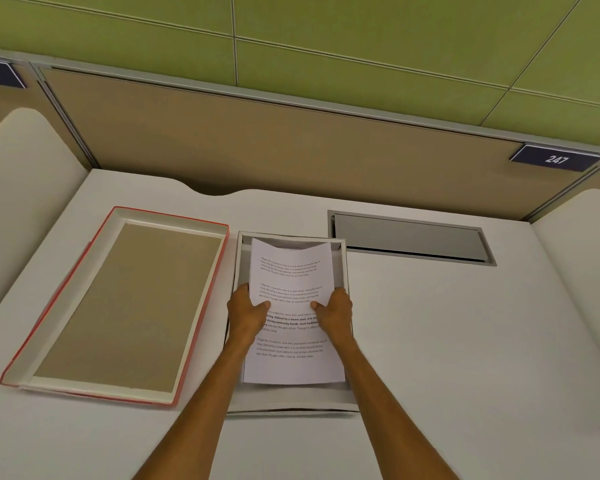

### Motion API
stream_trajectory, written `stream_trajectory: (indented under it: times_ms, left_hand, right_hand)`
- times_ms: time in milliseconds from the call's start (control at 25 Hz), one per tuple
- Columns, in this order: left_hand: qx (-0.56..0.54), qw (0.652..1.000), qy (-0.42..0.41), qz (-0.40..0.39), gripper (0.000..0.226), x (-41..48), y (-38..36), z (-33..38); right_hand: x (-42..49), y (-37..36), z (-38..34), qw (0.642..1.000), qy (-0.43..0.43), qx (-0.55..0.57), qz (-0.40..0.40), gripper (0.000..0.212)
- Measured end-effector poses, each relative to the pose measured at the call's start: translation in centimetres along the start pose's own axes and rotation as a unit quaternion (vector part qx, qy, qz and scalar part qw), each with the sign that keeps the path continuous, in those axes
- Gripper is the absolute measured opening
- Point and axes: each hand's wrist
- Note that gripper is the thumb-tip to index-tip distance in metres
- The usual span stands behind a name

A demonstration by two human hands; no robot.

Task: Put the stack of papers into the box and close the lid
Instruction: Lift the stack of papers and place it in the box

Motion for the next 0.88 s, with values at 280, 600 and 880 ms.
stream_trajectory:
  times_ms: [280,600,880]
  left_hand:
    - [-0.001,1.000,0.010,-0.003,0.040,0.3,-0.2,-0.6]
    - [0.049,0.998,0.014,0.032,0.035,0.0,-0.4,-1.0]
    - [0.138,0.986,0.000,0.092,0.039,-1.1,0.0,-1.1]
  right_hand:
    - [0.1,-0.4,0.2,1.000,0.007,-0.006,0.009,0.045]
    - [-0.5,-0.3,1.2,1.000,0.011,0.003,0.026,0.040]
    - [-1.8,-0.2,1.6,0.998,0.019,0.003,0.059,0.035]
Point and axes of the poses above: each hand's wrist, its own x-axis towards the middle knuckle, its own y-axis out of the back of the hand, z = x × y, and after that the axes turned 10 degrees about x, right-handed
